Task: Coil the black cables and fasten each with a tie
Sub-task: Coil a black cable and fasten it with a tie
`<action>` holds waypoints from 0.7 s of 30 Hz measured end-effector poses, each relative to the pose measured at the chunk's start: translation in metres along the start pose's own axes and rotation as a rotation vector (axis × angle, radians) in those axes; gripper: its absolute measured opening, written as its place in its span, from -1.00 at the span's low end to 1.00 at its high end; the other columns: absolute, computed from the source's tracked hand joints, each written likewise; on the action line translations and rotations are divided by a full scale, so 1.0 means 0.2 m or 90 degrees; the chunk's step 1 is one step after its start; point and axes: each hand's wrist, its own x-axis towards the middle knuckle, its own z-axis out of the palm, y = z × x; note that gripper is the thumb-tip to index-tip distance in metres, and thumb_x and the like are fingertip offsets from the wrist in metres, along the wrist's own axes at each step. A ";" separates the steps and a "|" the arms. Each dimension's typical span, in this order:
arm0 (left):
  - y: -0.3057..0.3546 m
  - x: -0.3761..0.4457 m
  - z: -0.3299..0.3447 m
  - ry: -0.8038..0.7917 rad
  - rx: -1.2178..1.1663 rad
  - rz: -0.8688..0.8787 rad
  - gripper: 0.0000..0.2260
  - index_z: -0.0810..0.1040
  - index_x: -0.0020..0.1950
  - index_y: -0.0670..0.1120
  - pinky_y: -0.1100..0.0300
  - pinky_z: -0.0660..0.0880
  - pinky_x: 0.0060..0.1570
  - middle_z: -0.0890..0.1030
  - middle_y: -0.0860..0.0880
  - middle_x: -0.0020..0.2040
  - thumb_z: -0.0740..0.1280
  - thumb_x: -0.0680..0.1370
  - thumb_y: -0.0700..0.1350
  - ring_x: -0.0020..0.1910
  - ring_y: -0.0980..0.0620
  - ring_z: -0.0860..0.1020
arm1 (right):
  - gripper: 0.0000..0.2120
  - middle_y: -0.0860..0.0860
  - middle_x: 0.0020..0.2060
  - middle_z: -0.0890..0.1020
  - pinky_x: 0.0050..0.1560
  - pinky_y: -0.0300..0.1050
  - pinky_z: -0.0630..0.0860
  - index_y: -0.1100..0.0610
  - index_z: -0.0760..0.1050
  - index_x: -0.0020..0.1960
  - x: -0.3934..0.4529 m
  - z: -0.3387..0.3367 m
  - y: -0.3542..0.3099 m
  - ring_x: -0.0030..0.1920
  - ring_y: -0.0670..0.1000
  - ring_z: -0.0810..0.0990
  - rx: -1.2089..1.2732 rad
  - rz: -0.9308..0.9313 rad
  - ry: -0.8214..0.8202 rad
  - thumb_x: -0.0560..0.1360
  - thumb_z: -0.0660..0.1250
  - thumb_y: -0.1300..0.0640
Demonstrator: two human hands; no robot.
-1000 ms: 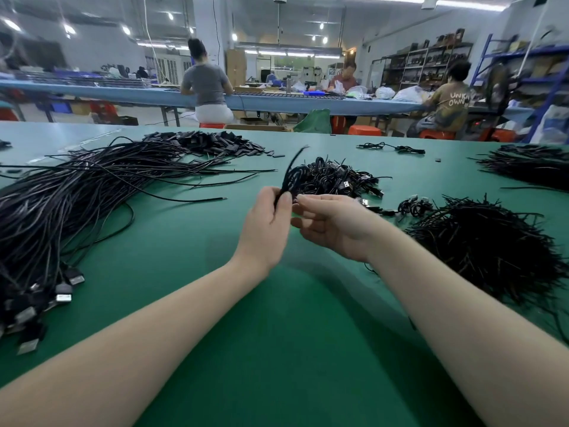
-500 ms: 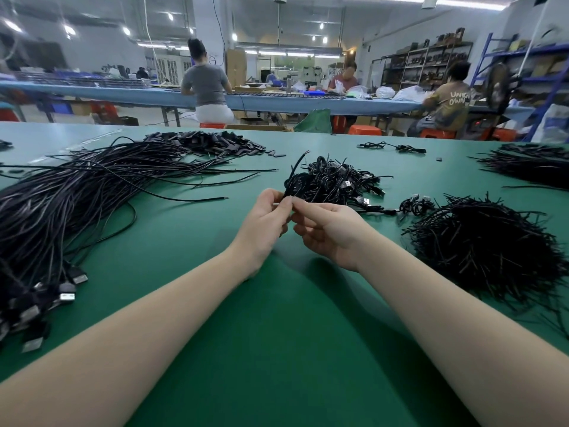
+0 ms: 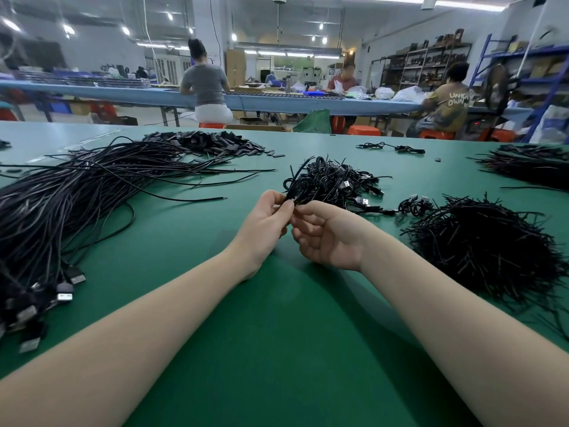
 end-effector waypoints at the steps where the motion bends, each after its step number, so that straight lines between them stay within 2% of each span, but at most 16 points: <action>1: 0.00 0.00 0.00 -0.006 0.005 0.002 -0.89 0.38 -0.08 -0.07 0.39 0.31 -0.41 0.41 0.04 -0.33 0.18 0.65 -0.16 -0.46 0.21 0.32 | -0.92 -0.04 -0.40 0.63 -0.38 -0.31 0.51 0.15 0.55 -0.16 0.00 -0.01 0.00 -0.43 -0.08 0.59 -0.006 0.004 -0.007 0.49 0.36 0.16; 7: 0.00 0.01 -0.02 -0.041 0.041 0.015 -0.85 0.35 -0.12 -0.05 0.37 0.27 -0.39 0.37 0.08 -0.37 0.17 0.65 -0.17 -0.47 0.21 0.28 | -0.93 -0.02 -0.35 0.66 -0.36 -0.28 0.53 0.13 0.60 -0.08 -0.03 -0.05 -0.03 -0.37 -0.09 0.61 -0.173 -0.114 0.013 0.46 0.44 0.16; 11: 0.01 0.01 -0.02 -0.071 0.042 0.016 -0.85 0.34 -0.11 -0.06 0.40 0.26 -0.42 0.31 0.03 -0.34 0.15 0.66 -0.20 -0.46 0.22 0.26 | -0.86 -0.03 -0.33 0.65 -0.32 -0.28 0.53 0.14 0.58 -0.08 -0.04 -0.08 -0.05 -0.33 -0.09 0.60 -0.176 -0.107 -0.008 0.47 0.42 0.07; 16: 0.02 0.00 -0.01 -0.079 -0.014 -0.017 -0.85 0.33 -0.10 -0.09 0.38 0.21 -0.44 0.29 0.04 -0.39 0.12 0.66 -0.21 -0.48 0.20 0.23 | -0.93 -0.03 -0.32 0.65 -0.33 -0.32 0.51 0.14 0.62 -0.12 -0.01 -0.07 -0.03 -0.36 -0.12 0.58 -0.182 -0.146 0.004 0.45 0.43 0.15; 19: 0.03 0.00 -0.01 -0.064 -0.022 -0.027 -0.85 0.33 -0.10 -0.09 0.39 0.22 -0.45 0.29 0.04 -0.40 0.13 0.66 -0.21 -0.49 0.21 0.24 | -0.93 -0.04 -0.37 0.65 -0.37 -0.34 0.46 0.12 0.62 -0.20 0.00 -0.06 -0.02 -0.38 -0.13 0.53 -0.253 -0.227 0.040 0.45 0.45 0.16; 21: 0.03 -0.01 -0.01 -0.044 -0.021 -0.032 -0.86 0.33 -0.10 -0.09 0.39 0.22 -0.46 0.29 0.04 -0.39 0.13 0.66 -0.19 -0.50 0.21 0.24 | -0.92 -0.06 -0.36 0.64 -0.34 -0.32 0.43 0.10 0.61 -0.22 0.00 -0.05 -0.02 -0.37 -0.14 0.51 -0.370 -0.327 0.085 0.45 0.46 0.16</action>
